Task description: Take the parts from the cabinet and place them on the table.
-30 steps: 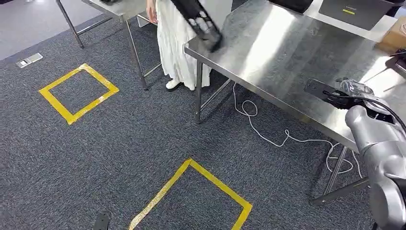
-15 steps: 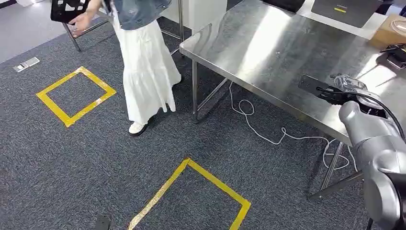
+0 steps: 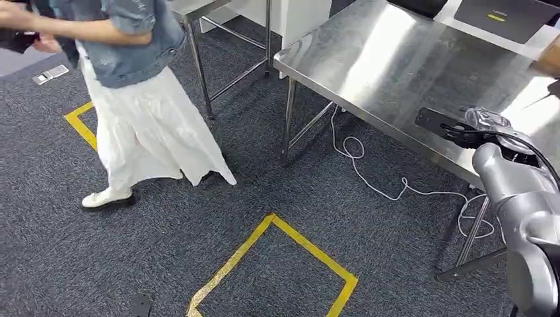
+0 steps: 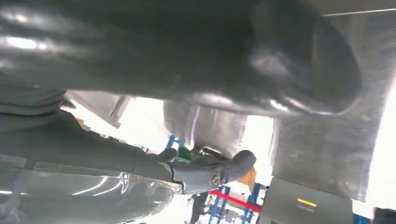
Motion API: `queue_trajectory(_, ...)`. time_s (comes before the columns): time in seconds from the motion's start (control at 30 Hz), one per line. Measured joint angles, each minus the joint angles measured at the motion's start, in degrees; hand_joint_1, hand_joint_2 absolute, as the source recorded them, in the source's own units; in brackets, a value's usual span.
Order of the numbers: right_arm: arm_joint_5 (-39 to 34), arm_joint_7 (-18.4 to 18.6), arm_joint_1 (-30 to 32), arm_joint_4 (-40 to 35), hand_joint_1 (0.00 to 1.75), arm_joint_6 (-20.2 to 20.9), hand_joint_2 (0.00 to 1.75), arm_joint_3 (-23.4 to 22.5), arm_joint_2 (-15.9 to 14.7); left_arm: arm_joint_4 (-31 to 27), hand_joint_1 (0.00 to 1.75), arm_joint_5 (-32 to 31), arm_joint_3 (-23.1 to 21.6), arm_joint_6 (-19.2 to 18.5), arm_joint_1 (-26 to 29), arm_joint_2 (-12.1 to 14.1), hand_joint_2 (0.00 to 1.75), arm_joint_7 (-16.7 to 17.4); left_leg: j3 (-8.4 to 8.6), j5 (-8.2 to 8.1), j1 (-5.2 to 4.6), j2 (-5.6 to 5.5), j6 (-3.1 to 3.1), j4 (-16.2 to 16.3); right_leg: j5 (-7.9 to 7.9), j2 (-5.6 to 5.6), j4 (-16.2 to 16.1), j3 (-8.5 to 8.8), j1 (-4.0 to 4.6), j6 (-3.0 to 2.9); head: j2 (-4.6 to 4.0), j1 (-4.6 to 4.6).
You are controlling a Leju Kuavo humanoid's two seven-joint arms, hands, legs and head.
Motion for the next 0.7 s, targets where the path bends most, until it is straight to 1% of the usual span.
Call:
queue_trajectory(0.03, 0.09, -0.02, -0.22, -0.28, 0.00, -0.17, 0.00, 0.00, 0.08, 0.02, 0.00, 0.00, 0.02, 0.04, 0.03, -0.48, 0.00, 0.00, -0.12, 0.22, -0.20, 0.00, -0.20, -0.02, 0.21, 0.17, -1.19, 0.58, 0.26, -0.84, 0.00, -0.47)
queue_trajectory(0.07, 0.24, -0.07, -0.60, -0.33, 0.00, -0.29, 0.00, 0.00, 0.28, 0.00, 0.00, 0.07, 0.13, 0.24, -0.03, -0.39, 0.00, -0.02, -0.14, 0.48, 0.07, 0.03, -0.57, -0.34, 0.58, 0.04, -1.57, 0.26, 0.23, -1.29, 0.00, -0.42)
queue_trajectory(0.1, 0.44, -0.07, -0.81, -0.33, 0.00, -0.50, 0.00, 0.00, 0.50, 0.00, 0.00, 0.07, 0.22, 0.22, 0.01, -0.41, 0.00, -0.02, -0.11, 0.68, 0.30, 0.01, -0.88, -0.52, 0.77, 0.07, -1.57, 0.09, 0.71, -1.61, 0.00, -0.07)
queue_trajectory(0.13, 0.48, -0.07, -0.80, -0.33, 0.00, -0.64, 0.00, 0.00, 0.52, 0.00, 0.00, 0.09, 0.26, 0.22, 0.04, -0.44, 0.00, -0.04, -0.01, 0.86, 0.37, -0.03, -1.15, -0.74, 0.94, 0.06, -1.74, 0.13, 0.69, -1.87, 0.00, -0.15)
queue_trajectory(0.17, 0.59, -0.07, -0.80, -0.33, 0.00, -0.66, 0.00, 0.00, 0.68, 0.00, 0.00, 0.13, 0.35, 0.24, 0.05, -0.50, 0.00, -0.07, 0.23, 1.21, 0.18, -0.06, -1.66, -1.25, 1.56, 0.04, -2.94, 0.59, 0.59, -2.23, 0.00, 0.15)
queue_trajectory(0.2, 0.72, -0.09, -0.54, -0.37, 0.00, -0.72, 0.00, 0.02, 1.03, 0.00, 0.00, 0.15, 0.48, 0.28, 0.08, -0.41, 0.00, -0.09, -0.12, 1.01, 0.28, 0.25, -1.67, -0.78, 2.86, -0.28, -4.50, 2.10, -1.68, -1.92, 0.00, -0.11)
queue_trajectory(0.23, 0.96, -0.11, -0.67, -0.37, 0.00, -0.81, 1.75, 0.09, 1.42, 0.00, 0.00, 0.15, 0.61, 0.33, 0.15, -0.22, 0.00, -0.11, -0.82, -0.91, 0.14, 0.48, -1.98, 1.04, 3.39, -0.23, -5.17, 2.17, -1.31, -2.43, 0.00, -0.09)
queue_trajectory(0.27, 1.07, -0.11, -0.78, -0.37, 0.00, -0.88, 1.75, 0.20, 1.68, 0.00, 0.00, 0.15, 0.66, 0.33, 0.19, -0.20, 0.00, -0.11, -2.13, -3.25, 0.27, 0.48, -2.22, 4.52, 3.59, -0.35, -5.15, 2.11, -1.26, -2.58, 0.00, -0.29)
queue_trajectory(0.3, 1.11, -0.11, -0.58, -0.37, 0.00, -0.88, 1.75, 0.33, 1.99, 0.02, 0.00, 0.15, 0.68, 0.31, 0.30, -0.15, 0.00, -0.11, -3.74, -5.41, 0.45, 0.58, -2.60, 8.85, 3.64, -0.36, -5.13, 2.06, -1.21, -2.49, 0.00, -0.40)
queue_trajectory(0.33, 1.14, -0.11, -0.33, -0.35, 0.00, -0.88, 1.75, 0.39, 2.12, 0.02, 0.00, 0.17, 0.70, 0.31, 0.40, -0.09, 0.00, -0.11, -5.22, -6.97, 0.56, 0.72, -3.00, 12.68, 3.66, -0.36, -5.09, 2.00, -1.16, -2.47, 0.00, -0.33)
queue_trajectory(0.37, 1.25, -0.11, -0.11, -0.33, 0.00, -0.88, 1.75, 0.44, 2.38, 0.02, 0.00, 0.20, 0.72, 0.31, 0.47, -0.09, 0.00, -0.11, -5.80, -7.22, 0.68, 0.80, -3.37, 14.38, 3.66, -0.36, -4.85, 1.87, -1.18, -2.42, 0.00, -0.39)
queue_trajectory(0.4, 1.31, -0.11, 0.10, -0.31, 0.00, -0.88, 1.75, 0.46, 2.58, 0.02, 0.00, 0.24, 0.74, 0.31, 0.52, -0.09, 0.00, -0.11, -4.95, -6.17, 0.95, 0.97, -3.67, 13.09, 3.63, -0.35, -4.50, 1.67, -1.28, -2.38, 0.00, -0.39)
queue_trajectory(0.43, 1.35, -0.11, 0.20, -0.28, 0.00, -0.88, 1.75, 0.48, 2.64, 0.02, 0.00, 0.24, 0.74, 0.33, 0.53, -0.04, 0.00, -0.11, -4.13, -5.37, 1.08, 1.06, -3.78, 11.64, 3.60, -0.35, -4.26, 1.57, -1.36, -2.35, 0.00, -0.42)
queue_trajectory(0.47, 1.46, -0.11, 0.26, -0.28, 0.00, -0.88, 1.75, 0.50, 2.73, 0.00, 0.00, 0.24, 0.74, 0.31, 0.52, 0.09, 0.00, -0.11, -0.61, -2.49, 1.45, 1.23, -4.11, 5.32, 3.25, -0.32, -3.41, 1.21, -1.58, -1.87, 0.00, -0.41)
queue_trajectory(0.5, 1.57, -0.11, 0.23, -0.31, 0.00, -0.92, 1.75, 0.52, 2.80, 0.00, 0.00, 0.24, 0.74, 0.31, 0.52, 0.18, 0.00, -0.11, 2.03, -1.23, 1.74, 1.38, -4.32, 0.49, 2.84, -0.31, -2.52, 0.82, -1.65, -1.32, 0.00, -0.46)
queue_trajectory(0.53, 1.66, -0.05, 0.06, -0.31, 0.00, -0.92, 1.75, 0.52, 2.84, 0.02, 0.00, 0.24, 0.74, 0.28, 0.50, 0.13, 0.00, -0.11, 2.08, -2.23, 1.37, 0.93, -3.98, 0.84, 2.55, -0.22, -2.02, 0.00, -1.00, -0.82, 0.00, -0.48)
queue_trajectory(0.57, 1.72, 0.02, 0.04, -0.30, 0.00, -0.92, 1.75, 0.57, 2.77, 0.00, 0.00, 0.24, 0.74, 0.31, 0.53, 0.09, 0.00, -0.18, 1.69, -1.93, 1.31, 0.77, -3.12, 0.38, 2.34, -0.21, -1.24, -0.17, -0.66, -0.54, 0.00, -0.03)
queue_trajectory(0.63, 1.81, 0.04, 0.04, -0.31, 0.00, -1.01, 1.75, 0.63, 2.88, 0.02, 0.00, 0.24, 0.76, 0.33, 0.63, 0.13, 0.00, -0.15, 1.38, -1.57, 0.73, 0.87, -2.21, 0.40, 2.81, -0.11, -1.65, -0.53, -0.59, 0.13, 0.00, -0.07)
queue_trajectory(0.67, 1.90, 0.13, 0.01, -0.28, 0.00, -1.01, 1.75, 0.66, 2.84, 0.02, 0.00, 0.24, 0.79, 0.33, 0.63, 0.15, 0.00, -0.17, 1.39, -1.31, 0.63, 0.83, -1.73, 0.09, 2.78, -0.13, -1.67, -0.77, -0.41, 0.50, 0.00, -0.09)
queue_trajectory(0.7, 1.97, 0.22, 0.04, -0.31, 0.00, -1.05, 1.75, 0.66, 2.73, 0.02, 0.00, 0.24, 0.81, 0.33, 0.63, 0.13, 0.00, -0.17, 1.57, -0.84, 0.95, 0.85, -1.02, -0.60, 2.34, -0.17, -1.06, -1.47, -0.86, 0.76, 0.00, -0.13)
